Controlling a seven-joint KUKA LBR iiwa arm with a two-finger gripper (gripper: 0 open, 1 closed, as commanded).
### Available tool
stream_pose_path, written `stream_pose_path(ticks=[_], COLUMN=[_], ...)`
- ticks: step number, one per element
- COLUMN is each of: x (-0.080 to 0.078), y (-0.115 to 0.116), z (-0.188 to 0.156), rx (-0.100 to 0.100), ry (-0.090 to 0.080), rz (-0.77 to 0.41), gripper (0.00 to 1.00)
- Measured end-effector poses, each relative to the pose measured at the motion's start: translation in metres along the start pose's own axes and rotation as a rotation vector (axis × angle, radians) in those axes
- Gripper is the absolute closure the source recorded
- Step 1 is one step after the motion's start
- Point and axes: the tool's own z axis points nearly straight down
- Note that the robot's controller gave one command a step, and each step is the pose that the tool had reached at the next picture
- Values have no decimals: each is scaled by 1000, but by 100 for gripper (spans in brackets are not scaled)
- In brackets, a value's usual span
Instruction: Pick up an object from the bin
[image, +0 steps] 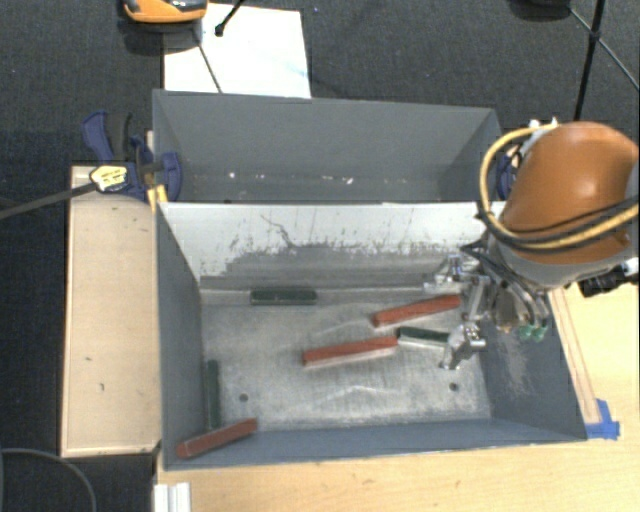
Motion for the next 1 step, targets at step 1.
stream_pose_path(ticks=[1], x=[9], y=[13], z=[48], rx=[0], ry=[2], rz=[-143], gripper=[0])
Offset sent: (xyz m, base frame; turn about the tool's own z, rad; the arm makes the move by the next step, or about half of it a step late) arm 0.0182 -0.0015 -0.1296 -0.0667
